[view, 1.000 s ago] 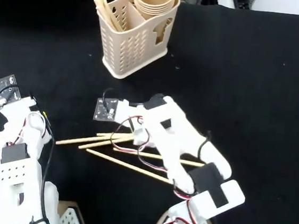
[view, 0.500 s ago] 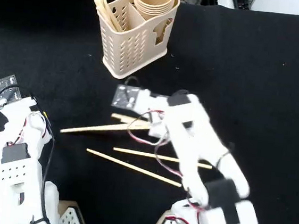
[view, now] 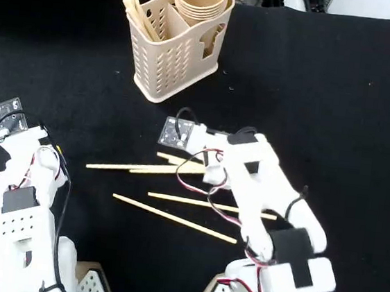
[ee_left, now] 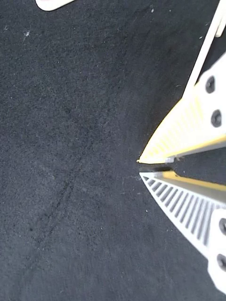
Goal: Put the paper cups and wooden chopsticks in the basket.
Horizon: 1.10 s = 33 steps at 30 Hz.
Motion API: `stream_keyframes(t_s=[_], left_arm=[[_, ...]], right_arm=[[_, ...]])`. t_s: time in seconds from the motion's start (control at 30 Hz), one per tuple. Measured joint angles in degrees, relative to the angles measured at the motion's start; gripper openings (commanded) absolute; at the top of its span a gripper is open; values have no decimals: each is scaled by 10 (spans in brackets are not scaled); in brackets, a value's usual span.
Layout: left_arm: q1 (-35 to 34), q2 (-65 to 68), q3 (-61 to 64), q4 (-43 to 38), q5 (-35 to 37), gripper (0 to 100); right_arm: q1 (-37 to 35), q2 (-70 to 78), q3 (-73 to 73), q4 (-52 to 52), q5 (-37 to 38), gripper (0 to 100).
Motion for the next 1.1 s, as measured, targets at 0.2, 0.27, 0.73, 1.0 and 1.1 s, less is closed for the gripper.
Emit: stream_keyframes(t_s=[0.2, 0.27, 0.73, 1.0, 1.1], left_arm=[[-20, 0, 0, 0, 0, 55], [-20, 0, 0, 0, 0, 55], [-20, 0, 0, 0, 0, 55], [-20, 0, 0, 0, 0, 55], [-20, 0, 0, 0, 0, 55]], right_arm=[[1, 8, -10, 0, 0, 12], [13, -2, -17, 0, -2, 12], [56, -253, 64, 0, -33, 12], [52, -317, 115, -2, -33, 12], [78, -342, 115, -3, -33, 12]])
